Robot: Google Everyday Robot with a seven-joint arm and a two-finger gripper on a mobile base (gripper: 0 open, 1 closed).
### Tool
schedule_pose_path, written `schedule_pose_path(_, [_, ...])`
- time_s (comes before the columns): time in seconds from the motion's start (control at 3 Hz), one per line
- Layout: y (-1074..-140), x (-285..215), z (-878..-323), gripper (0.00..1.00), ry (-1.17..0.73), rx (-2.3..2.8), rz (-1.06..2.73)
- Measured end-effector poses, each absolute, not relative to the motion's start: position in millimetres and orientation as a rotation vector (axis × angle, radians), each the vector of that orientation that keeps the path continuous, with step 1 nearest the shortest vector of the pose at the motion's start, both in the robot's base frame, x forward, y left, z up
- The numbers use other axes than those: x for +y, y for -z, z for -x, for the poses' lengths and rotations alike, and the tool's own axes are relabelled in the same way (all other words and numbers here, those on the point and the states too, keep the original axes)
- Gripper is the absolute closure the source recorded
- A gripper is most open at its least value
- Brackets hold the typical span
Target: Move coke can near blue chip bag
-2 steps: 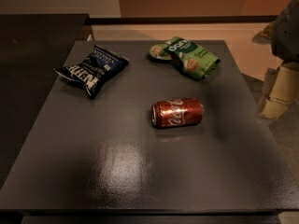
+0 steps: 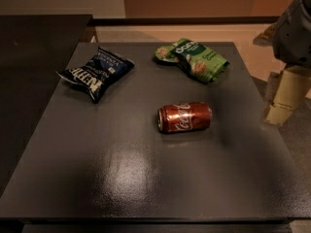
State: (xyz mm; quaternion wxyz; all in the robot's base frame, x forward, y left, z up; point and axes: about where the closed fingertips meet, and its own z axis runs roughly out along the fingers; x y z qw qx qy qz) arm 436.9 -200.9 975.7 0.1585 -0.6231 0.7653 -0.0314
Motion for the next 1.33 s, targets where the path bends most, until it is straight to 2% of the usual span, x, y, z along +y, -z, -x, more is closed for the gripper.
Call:
schedule_pose_path(0.67, [-957, -151, -457, 0.00, -0.002, 2.129, 1.922])
schedule_pose_path(1.33, [-921, -126, -481, 0.00, -0.016, 2.119, 2.006])
